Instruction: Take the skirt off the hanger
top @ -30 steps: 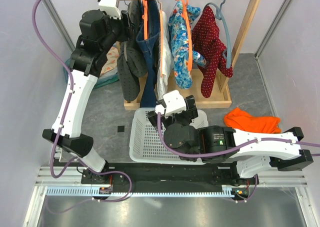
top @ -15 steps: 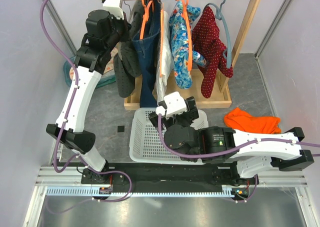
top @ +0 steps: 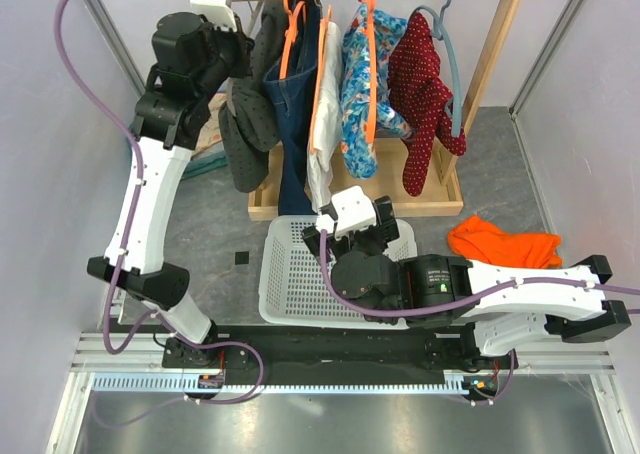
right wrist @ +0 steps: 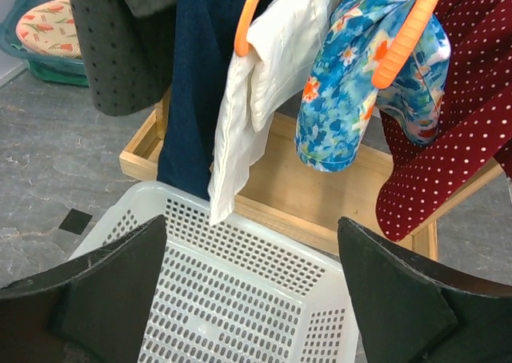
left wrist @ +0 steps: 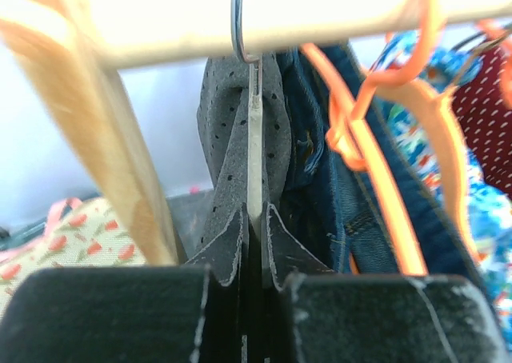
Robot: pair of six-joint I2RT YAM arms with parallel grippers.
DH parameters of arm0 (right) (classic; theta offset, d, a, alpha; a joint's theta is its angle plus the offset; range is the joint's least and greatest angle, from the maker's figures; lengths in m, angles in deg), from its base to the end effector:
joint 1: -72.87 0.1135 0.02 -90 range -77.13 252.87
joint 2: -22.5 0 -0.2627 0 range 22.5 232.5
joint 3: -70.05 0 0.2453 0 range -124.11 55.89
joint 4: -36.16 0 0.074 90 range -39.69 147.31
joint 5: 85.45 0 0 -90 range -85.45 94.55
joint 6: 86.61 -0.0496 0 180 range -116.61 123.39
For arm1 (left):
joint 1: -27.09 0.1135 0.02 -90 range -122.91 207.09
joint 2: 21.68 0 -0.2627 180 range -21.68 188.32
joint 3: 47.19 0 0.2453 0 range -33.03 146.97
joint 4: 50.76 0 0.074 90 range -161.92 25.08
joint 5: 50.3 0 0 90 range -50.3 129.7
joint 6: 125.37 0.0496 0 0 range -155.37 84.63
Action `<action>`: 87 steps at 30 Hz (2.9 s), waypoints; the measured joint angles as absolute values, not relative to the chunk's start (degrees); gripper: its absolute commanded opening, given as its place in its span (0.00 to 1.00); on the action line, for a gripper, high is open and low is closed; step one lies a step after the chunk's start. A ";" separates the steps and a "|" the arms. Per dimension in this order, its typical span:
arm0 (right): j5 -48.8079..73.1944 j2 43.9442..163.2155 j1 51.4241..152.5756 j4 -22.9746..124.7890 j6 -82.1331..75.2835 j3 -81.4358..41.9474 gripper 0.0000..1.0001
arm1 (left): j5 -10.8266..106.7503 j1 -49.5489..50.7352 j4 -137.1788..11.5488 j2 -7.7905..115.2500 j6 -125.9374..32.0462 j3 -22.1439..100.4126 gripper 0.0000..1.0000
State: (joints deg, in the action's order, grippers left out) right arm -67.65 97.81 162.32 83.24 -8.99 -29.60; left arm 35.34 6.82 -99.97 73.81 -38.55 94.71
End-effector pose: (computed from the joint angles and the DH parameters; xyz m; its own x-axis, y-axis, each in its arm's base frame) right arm 0.0497 0.2586 0.4342 -0.0674 -0.1887 -0.9797 -0.2895 0.9434 -0.1618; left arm 0.3180 -0.1134 0.5466 -0.0610 -0.0364 -0.9975 0.2712 0.9611 -0.0517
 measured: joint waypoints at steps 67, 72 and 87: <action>13.68 113.26 137.51 10.50 -50.87 -18.39 0.00 | 53.90 8.18 -125.36 32.08 -33.23 79.08 0.02; 15.43 112.65 137.51 13.25 -49.80 -19.20 0.00 | 53.20 8.18 -124.12 31.86 -33.04 74.88 0.02; 9.04 99.69 146.54 49.34 -26.43 -40.58 0.00 | 47.27 7.72 -114.20 32.58 -31.92 63.47 0.02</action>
